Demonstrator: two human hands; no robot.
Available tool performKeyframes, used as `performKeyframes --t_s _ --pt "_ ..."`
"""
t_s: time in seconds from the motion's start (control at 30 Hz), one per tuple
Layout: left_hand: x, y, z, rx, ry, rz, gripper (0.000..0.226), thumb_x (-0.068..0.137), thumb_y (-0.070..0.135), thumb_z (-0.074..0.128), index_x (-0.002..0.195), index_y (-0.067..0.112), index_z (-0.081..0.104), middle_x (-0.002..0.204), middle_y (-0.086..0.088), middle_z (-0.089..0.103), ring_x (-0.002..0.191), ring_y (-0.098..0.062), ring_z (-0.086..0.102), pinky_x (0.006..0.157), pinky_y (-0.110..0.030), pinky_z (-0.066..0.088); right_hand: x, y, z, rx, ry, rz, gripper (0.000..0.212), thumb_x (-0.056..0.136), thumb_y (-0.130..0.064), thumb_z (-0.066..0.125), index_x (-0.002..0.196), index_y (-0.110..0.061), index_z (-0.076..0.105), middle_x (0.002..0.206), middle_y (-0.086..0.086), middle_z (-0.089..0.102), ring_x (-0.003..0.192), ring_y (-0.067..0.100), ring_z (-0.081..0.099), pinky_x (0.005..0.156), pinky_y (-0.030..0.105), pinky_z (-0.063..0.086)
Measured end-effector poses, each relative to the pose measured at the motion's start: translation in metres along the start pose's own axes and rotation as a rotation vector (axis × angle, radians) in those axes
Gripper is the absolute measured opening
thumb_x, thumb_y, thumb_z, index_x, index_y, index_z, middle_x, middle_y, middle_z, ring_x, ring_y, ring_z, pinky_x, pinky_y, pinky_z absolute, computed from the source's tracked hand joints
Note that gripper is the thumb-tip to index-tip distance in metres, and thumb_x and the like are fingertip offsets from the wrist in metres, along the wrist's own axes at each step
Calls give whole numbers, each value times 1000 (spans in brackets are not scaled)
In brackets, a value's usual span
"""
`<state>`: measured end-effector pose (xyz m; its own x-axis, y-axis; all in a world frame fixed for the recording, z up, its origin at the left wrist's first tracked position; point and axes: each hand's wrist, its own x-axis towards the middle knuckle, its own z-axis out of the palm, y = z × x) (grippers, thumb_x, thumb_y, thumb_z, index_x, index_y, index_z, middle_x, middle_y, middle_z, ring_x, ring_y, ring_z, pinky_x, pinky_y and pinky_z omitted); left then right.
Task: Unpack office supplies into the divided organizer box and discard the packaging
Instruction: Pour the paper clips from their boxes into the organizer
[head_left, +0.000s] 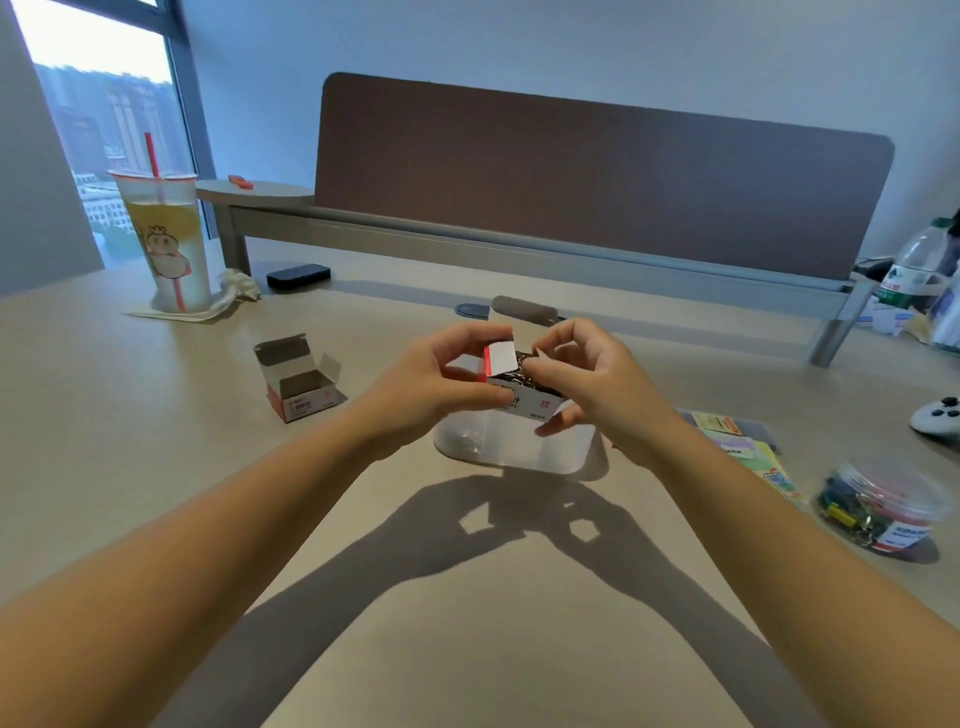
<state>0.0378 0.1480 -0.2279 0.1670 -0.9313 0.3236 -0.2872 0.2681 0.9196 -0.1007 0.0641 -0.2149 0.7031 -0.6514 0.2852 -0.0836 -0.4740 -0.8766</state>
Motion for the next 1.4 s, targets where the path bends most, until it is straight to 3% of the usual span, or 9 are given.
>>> performKeyframes --t_s 0.07,0.23,0.53,0.67,0.8,0.97,1.03,1.17,1.4 --pt "6 2 -11 53 -10 14 36 80 0 57 108 22 48 97 9 53 86 -11 58 68 -13 53 9 -2 0 56 -9 4 3 90 -17 46 87 -19 46 83 -4 57 72 14 60 50 21 54" --pt "26 -1 -34 117 -21 -14 34 80 0 58 105 20 50 94 9 55 84 -12 59 64 -12 54 36 1 4 100 -34 20 24 91 -4 36 79 -21 48 83 -2 57 70 15 62 52 21 55" --pt "64 -18 -58 243 -35 4 37 74 -5 62 95 20 46 93 4 54 82 -13 59 70 -17 54 77 18 10 101 -16 -32 19 85 -7 54 82 -25 50 100 8 53 93 25 60 66 26 57" --pt "73 -28 -63 301 -76 18 44 74 -4 63 84 31 38 98 1 51 80 -13 59 69 -20 55 81 25 16 -21 30 -76 26 83 -6 56 81 -31 47 94 -8 50 109 28 53 83 39 55" --pt "78 -34 -66 317 -71 64 40 73 -4 64 89 23 40 93 13 48 84 -9 56 69 -13 52 80 28 17 -58 59 -83 21 82 -6 58 87 -24 49 88 -17 48 109 21 50 91 46 49" --pt "79 -37 -67 297 -83 73 41 72 -2 66 84 27 40 92 12 46 85 -9 56 72 -15 53 76 28 14 -146 99 -120 22 81 -6 60 89 -22 48 86 -19 48 90 13 53 73 27 54" --pt "78 -39 -65 278 -95 68 41 72 -3 65 83 28 40 91 10 48 85 -11 57 74 -18 54 73 28 13 -176 95 -129 25 81 -8 61 85 -27 46 86 -19 48 81 19 57 70 29 55" --pt "76 -42 -65 276 -90 78 42 71 -5 65 82 27 41 89 8 50 86 -11 57 77 -19 53 70 28 17 -248 103 -148 21 81 -10 61 91 -21 47 85 -17 48 92 32 57 69 29 54" --pt "72 -46 -68 271 -83 68 42 71 -7 65 82 27 43 90 10 48 87 -7 55 76 -12 51 67 27 23 -353 90 -199 23 81 -12 61 91 -23 43 96 -7 49 79 8 50 61 3 42"
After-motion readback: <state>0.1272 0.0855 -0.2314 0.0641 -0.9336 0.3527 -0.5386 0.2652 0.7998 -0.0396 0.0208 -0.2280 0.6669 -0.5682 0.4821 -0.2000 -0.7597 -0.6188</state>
